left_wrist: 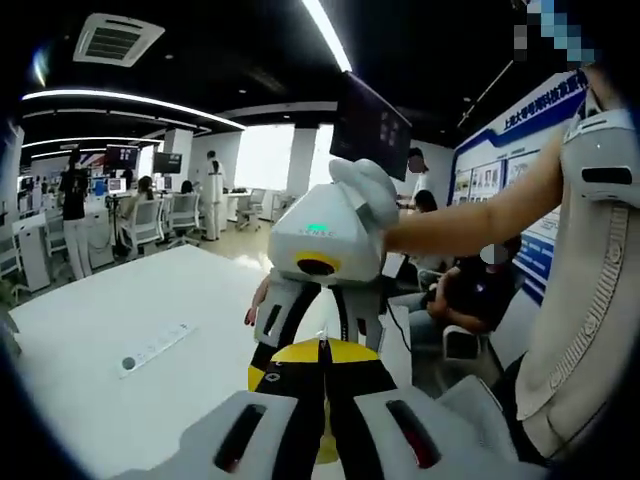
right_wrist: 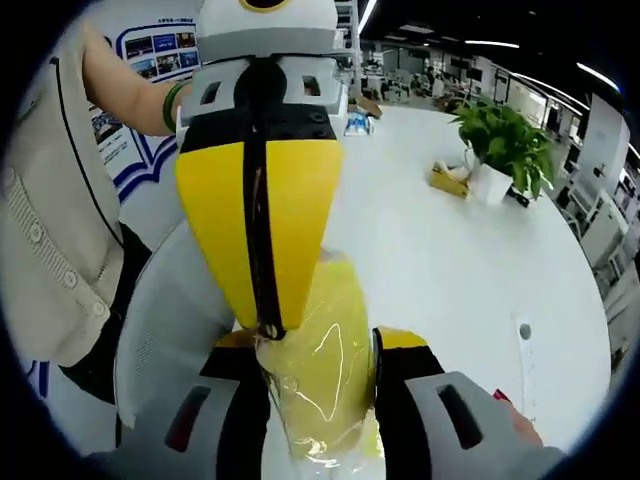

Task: Compare the silicone blocks by pressing each to a similar depth, holding the contact briefly, and releasing to observe deformation and rebound differences across the visible hardness samples.

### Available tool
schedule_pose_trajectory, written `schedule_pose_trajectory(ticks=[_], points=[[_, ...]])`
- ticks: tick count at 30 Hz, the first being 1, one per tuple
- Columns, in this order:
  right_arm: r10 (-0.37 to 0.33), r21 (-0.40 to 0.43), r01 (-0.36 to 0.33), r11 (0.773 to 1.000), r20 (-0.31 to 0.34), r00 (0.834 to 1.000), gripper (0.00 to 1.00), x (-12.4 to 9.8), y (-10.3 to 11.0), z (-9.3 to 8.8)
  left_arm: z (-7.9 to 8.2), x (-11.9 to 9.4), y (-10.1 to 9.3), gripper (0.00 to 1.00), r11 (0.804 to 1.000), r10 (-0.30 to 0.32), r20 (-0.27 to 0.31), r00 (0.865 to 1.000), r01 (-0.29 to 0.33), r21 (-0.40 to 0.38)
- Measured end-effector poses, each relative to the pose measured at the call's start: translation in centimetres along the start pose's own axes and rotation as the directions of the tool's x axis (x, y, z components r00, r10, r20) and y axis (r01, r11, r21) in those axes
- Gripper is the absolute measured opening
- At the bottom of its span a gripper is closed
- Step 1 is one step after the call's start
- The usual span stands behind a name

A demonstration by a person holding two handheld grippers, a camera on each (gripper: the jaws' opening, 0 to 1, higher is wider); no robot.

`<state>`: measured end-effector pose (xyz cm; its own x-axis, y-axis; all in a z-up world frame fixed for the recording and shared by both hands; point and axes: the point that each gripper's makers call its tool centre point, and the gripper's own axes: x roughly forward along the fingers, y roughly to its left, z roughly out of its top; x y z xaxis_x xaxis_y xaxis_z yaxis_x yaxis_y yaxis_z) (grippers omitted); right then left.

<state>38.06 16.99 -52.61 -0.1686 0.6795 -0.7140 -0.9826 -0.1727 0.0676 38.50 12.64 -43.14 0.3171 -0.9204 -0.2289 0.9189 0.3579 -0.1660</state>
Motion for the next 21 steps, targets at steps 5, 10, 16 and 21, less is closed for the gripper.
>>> schedule_pose_trajectory(ticks=[5, 10, 16, 21], points=[[-0.003, -0.016, 0.003, 1.000, -0.005, 1.000, 0.24, -0.1, 0.2, 0.1, -0.1, -0.3, -0.4, 0.00, 1.000, -0.009, -0.003, 1.000, 0.009, 0.019], [0.003, -0.014, -0.003, 1.000, -0.032, 0.999, 0.17, -0.1, 0.5, 0.2, 0.0, -0.4, -1.0, 0.00, 0.999, -0.009, -0.003, 1.000, 0.009, 0.047], [-0.029, -0.046, 0.026, 0.999, -0.069, 0.997, 0.09, 0.0, 0.5, 0.1, -0.2, -0.4, -1.2, 0.00, 0.997, -0.002, -0.010, 1.000, 0.002, 0.073], [-0.033, -0.039, 0.030, 0.999, -0.090, 0.995, 0.06, -0.2, 1.1, 0.1, -0.1, -0.6, -1.3, 0.00, 0.997, 0.000, -0.003, 1.000, 0.000, 0.074]])
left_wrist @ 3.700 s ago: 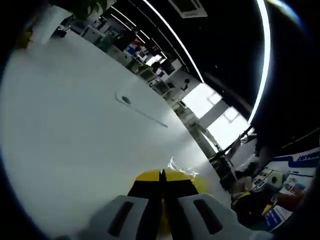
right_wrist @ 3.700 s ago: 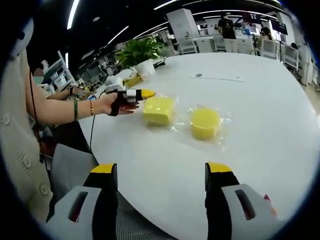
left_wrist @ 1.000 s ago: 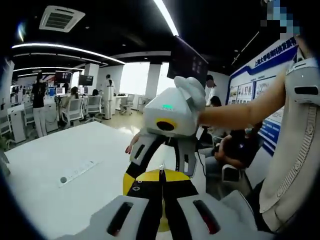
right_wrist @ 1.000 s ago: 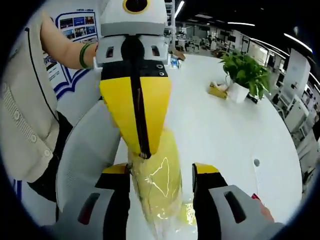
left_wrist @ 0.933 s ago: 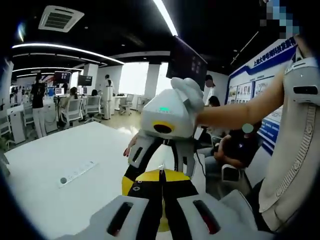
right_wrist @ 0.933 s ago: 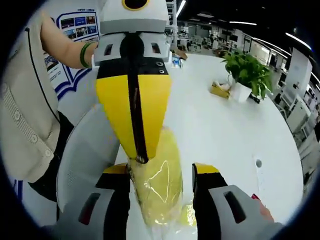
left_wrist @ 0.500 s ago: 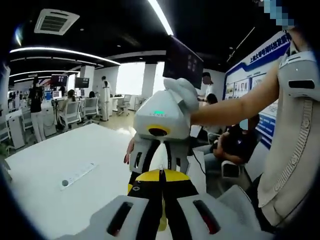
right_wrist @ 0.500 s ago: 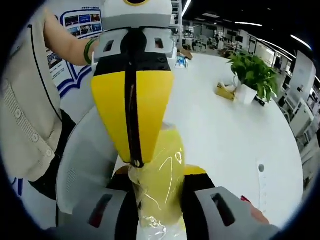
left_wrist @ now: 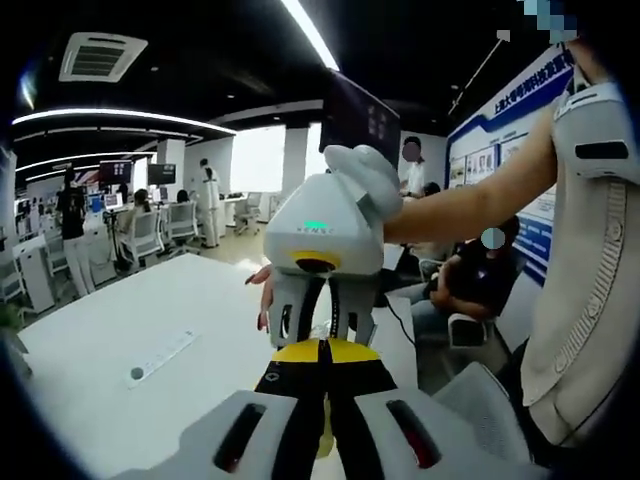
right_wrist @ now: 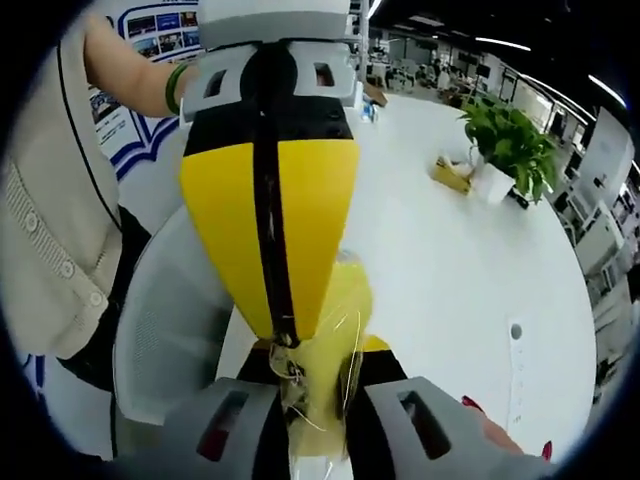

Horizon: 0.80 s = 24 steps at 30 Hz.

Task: Compare the silicone blocks by pressing each to a similar depth, holding the contact briefly, and releasing to observe deformation and rebound differences across the visible hardness samples.

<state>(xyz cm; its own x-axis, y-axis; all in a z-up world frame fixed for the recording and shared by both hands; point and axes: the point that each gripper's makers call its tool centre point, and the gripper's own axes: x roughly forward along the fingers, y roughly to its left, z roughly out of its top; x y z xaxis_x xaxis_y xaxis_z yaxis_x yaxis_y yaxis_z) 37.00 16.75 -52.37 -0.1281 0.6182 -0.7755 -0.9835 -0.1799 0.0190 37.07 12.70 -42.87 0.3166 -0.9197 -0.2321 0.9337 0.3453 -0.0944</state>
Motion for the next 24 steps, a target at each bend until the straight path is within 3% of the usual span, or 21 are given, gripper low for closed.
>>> schedule_pose_trajectory(ticks=[9, 10, 12, 13, 14, 15, 24], points=[[0.011, -0.005, -0.011, 1.000, -0.038, 0.999, 0.04, -0.2, 0.3, -0.5, 0.0, 0.1, -0.6, 0.00, 1.000, 0.008, -0.004, 1.000, -0.008, 0.012], [-0.017, -0.041, 0.015, 0.999, -0.038, 0.999, 0.04, -0.3, 0.0, -0.5, -0.1, 0.1, -0.6, 0.00, 1.000, 0.013, -0.006, 1.000, -0.013, 0.017], [0.019, 0.003, -0.019, 1.000, -0.040, 0.999, 0.04, -0.2, 0.5, -0.6, -0.1, 0.1, -0.6, 0.00, 1.000, 0.013, -0.008, 1.000, -0.013, 0.014], [-0.050, -0.067, 0.049, 0.997, -0.024, 0.998, 0.04, -0.3, -0.7, -0.2, -0.1, 0.0, -0.6, 0.00, 1.000, 0.020, -0.009, 1.000, -0.020, 0.019], [-0.040, -0.087, 0.037, 0.996, -0.033, 0.999, 0.05, -0.4, -0.5, -0.4, 0.0, 0.0, -0.5, 0.00, 0.999, 0.024, -0.006, 1.000, -0.024, 0.023], [-0.015, -0.038, 0.014, 0.999, -0.030, 0.999, 0.05, -0.4, 0.2, -0.3, 0.1, -0.1, -0.7, 0.00, 1.000, 0.019, -0.002, 1.000, -0.018, 0.012], [-0.031, -0.056, 0.029, 0.998, -0.035, 0.999, 0.05, -0.6, 0.8, -0.5, 0.1, 0.0, -1.2, 0.00, 0.999, 0.022, -0.007, 1.000, -0.022, 0.027]])
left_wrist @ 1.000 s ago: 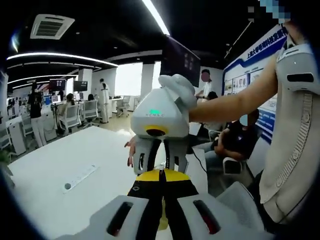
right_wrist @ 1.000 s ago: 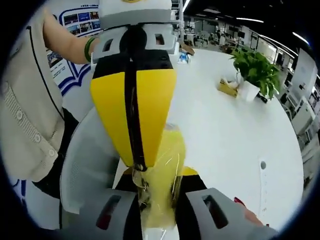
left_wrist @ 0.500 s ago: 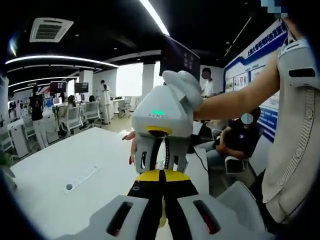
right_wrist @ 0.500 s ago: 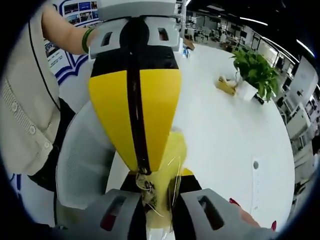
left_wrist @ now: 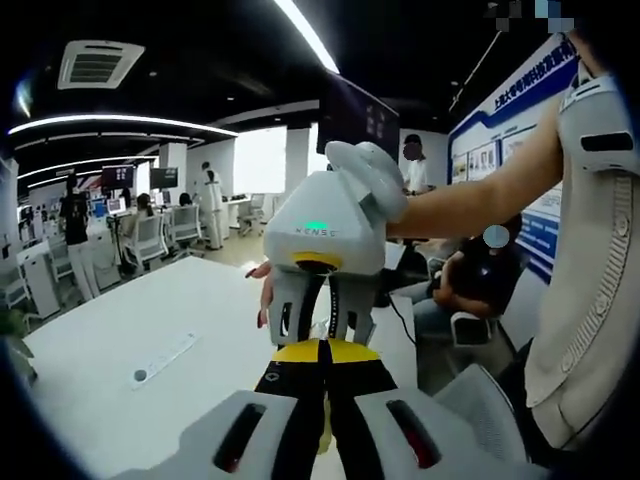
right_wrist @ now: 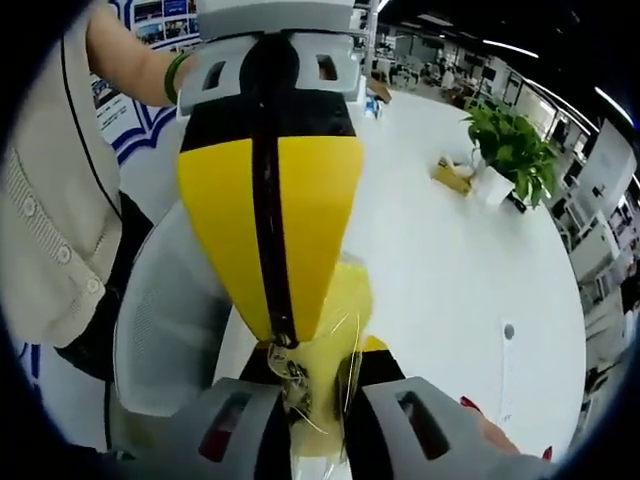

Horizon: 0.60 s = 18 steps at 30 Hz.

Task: Compare the silicone blocks by pressing each to a similar depth, holding the contact briefly, and releasing to observe deformation and rebound differences across the visible hardness samples.

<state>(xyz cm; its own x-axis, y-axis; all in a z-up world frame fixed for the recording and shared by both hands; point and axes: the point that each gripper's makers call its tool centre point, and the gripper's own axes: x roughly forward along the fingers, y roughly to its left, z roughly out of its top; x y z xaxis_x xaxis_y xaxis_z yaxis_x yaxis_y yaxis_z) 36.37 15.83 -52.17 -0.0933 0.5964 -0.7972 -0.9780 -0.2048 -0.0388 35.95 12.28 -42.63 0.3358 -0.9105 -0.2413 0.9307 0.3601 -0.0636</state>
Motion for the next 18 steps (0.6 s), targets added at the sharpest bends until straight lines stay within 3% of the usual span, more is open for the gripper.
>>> schedule_pose_trajectory(ticks=[18], points=[[-0.003, 0.006, 0.003, 1.000, -0.012, 1.000, 0.06, -0.56, 0.72, -0.22, 0.29, 0.23, -0.71, 0.00, 0.999, 0.001, -0.014, 1.000, -0.001, 0.035]])
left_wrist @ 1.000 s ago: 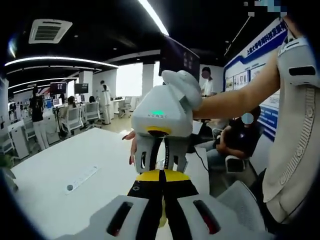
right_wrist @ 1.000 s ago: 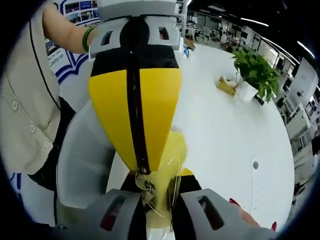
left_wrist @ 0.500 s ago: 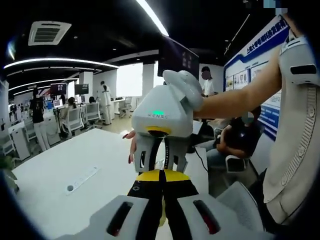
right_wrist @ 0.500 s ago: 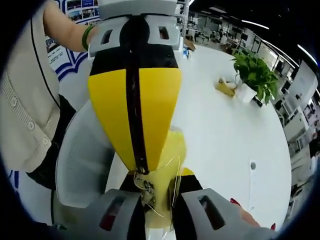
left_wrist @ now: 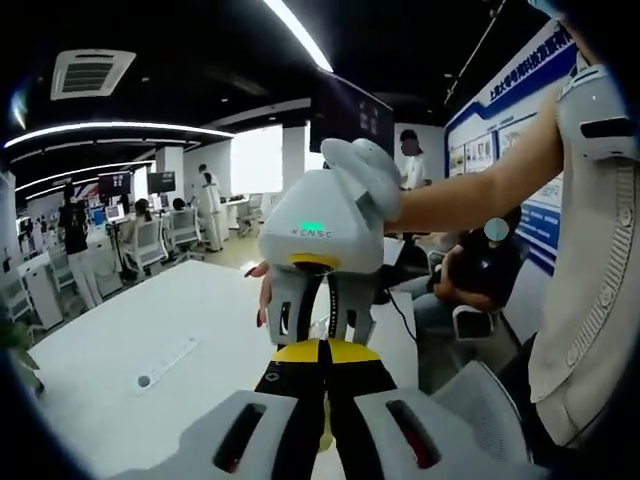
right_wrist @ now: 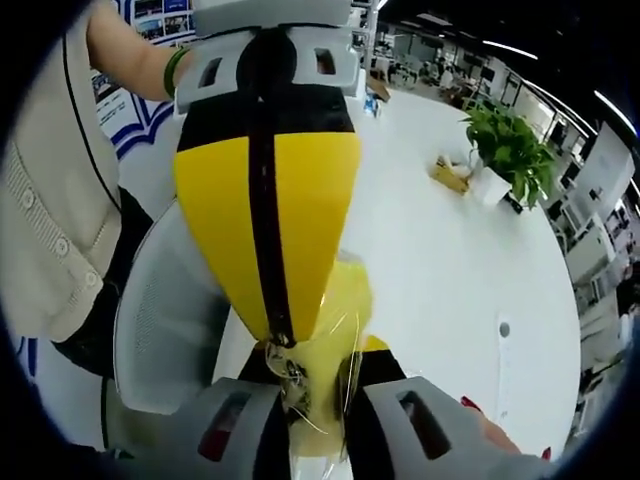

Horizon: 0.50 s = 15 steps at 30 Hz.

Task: Compare the silicone blocks by pressing each to a similar depth, holding the contact briefly, and releasing to observe deformation and rebound differences across the visible hardness samples.

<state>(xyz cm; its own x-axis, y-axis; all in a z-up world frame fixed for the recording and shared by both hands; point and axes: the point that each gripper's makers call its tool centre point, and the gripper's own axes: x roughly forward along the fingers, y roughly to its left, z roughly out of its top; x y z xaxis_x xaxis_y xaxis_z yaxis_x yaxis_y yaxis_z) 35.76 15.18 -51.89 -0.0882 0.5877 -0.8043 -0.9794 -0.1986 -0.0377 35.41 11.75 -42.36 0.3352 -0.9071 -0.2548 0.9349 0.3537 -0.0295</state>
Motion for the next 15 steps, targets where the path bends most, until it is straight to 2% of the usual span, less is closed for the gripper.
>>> schedule_pose_trajectory(ticks=[11, 15], points=[[0.008, 0.000, -0.008, 1.000, -0.004, 1.000, 0.06, 0.18, 0.07, -0.17, -0.21, 0.07, 0.29, 0.00, 1.000, 0.011, -0.007, 1.000, -0.011, -0.005], [-0.002, 0.009, 0.002, 1.000, 0.001, 1.000, 0.07, 0.29, -0.69, -0.30, -0.27, 0.16, 0.74, 0.00, 0.999, 0.030, -0.003, 1.000, -0.030, -0.043]])
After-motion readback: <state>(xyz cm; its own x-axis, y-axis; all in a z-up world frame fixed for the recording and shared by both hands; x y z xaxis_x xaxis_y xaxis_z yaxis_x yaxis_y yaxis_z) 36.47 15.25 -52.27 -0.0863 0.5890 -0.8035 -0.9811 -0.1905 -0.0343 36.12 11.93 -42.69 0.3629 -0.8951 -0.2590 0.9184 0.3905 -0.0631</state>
